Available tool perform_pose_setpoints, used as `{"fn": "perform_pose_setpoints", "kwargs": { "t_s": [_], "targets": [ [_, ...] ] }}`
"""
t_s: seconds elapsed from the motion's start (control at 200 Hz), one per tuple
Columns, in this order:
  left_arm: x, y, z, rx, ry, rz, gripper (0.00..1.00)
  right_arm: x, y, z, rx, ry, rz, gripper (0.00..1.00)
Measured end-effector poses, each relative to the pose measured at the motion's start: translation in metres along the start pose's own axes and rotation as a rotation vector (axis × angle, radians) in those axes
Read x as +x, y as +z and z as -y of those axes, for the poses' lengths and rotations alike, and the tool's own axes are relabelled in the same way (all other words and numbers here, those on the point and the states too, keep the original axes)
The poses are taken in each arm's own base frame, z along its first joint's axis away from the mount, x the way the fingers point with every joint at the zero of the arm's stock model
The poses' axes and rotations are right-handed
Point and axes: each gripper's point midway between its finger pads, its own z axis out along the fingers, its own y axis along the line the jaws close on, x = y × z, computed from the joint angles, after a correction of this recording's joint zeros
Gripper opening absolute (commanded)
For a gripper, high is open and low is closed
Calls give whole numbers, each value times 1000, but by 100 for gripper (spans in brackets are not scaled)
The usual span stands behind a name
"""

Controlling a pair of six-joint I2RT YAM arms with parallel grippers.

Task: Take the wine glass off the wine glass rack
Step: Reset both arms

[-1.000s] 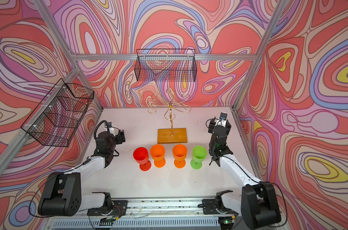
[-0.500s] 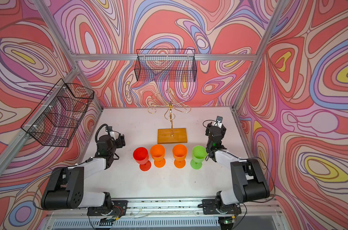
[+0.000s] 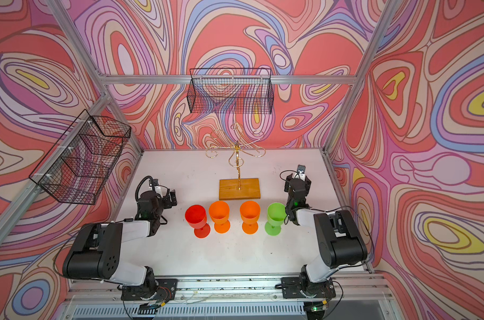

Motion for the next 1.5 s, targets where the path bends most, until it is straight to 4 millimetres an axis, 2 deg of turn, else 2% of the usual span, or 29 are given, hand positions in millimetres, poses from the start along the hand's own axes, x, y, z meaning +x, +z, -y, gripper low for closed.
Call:
{"fn": "perform_pose_setpoints", "kwargs": {
  "t_s": [0.155,0.295,0.376,0.521,0.786,0.806,0.836,0.856,0.957,1.037,1.122,1.502],
  "targets": [
    [2,-1,-1,-2,-2,11,100,16,-7,4,2,-8,-19,68],
    [4,-3,-1,0,-4,32,100,55,-7,6,3,-34,-63,68],
    [5,-3,-1,-2,-3,34,100,66,-7,6,3,-47,-86,68],
    [3,-3,0,-1,-4,46,100,57,-6,5,-1,-32,-52,69],
    [1,-3,0,-1,-5,54,100,54,-4,4,-27,-18,-40,80],
    [1,-3,0,-1,-5,54,100,54,-4,4,-28,-18,-39,83],
    [1,-3,0,-1,-5,54,100,53,-4,5,-31,-14,-35,96],
    [1,-3,0,-1,-5,54,100,51,-4,5,-34,-14,-28,98],
    [1,-3,0,-2,-5,54,100,49,-9,4,-57,-4,21,98],
    [1,-3,0,-3,-5,54,100,64,-15,1,-80,-21,1,98],
    [1,-3,0,-4,-5,55,100,70,-19,0,-89,-29,0,98],
    [1,-3,0,-5,-5,54,100,54,-14,-4,-94,-17,49,98]
  ]
}}
